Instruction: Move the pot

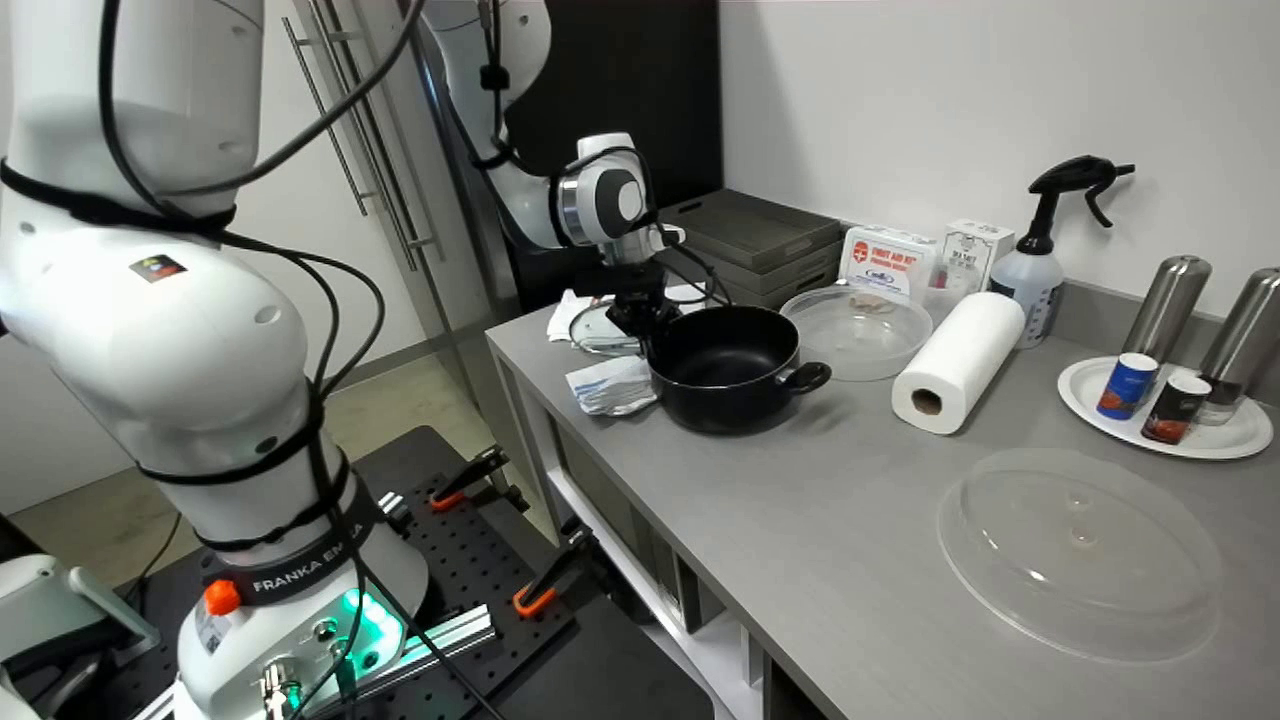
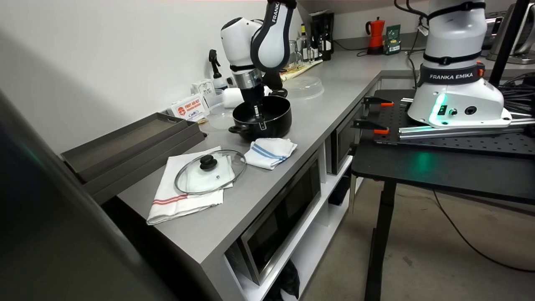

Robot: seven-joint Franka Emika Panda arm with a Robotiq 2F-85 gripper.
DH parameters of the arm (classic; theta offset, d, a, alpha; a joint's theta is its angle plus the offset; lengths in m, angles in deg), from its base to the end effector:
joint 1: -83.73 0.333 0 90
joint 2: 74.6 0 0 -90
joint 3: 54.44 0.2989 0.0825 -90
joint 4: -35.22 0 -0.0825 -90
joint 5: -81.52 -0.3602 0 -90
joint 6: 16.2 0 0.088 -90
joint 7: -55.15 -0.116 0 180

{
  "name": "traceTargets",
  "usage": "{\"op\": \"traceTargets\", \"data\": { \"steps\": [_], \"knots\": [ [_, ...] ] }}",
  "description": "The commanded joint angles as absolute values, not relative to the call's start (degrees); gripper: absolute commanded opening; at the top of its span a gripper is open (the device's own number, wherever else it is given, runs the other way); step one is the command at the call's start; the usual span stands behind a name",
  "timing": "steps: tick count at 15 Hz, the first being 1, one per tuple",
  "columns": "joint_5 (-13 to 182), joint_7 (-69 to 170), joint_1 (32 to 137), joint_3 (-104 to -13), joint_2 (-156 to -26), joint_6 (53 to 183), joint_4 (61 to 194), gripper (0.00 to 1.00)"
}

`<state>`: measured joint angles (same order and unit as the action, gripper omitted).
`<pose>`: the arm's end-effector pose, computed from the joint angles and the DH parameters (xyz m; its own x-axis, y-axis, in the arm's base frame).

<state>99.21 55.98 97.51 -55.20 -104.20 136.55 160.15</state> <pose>0.5167 0.1270 0.1432 0.8681 0.4935 -0.0529 0.4958 -0.8577 0.1362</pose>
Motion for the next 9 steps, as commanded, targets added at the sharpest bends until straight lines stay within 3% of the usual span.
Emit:
{"op": "traceTargets", "data": {
  "steps": [1,9],
  "knots": [
    [100.27,54.92,98.93,-54.71,-105.41,133.46,155.82,0.01],
    [100.52,57.79,99.87,-51.93,-108.72,129.58,148.98,0.01]
  ]
}}
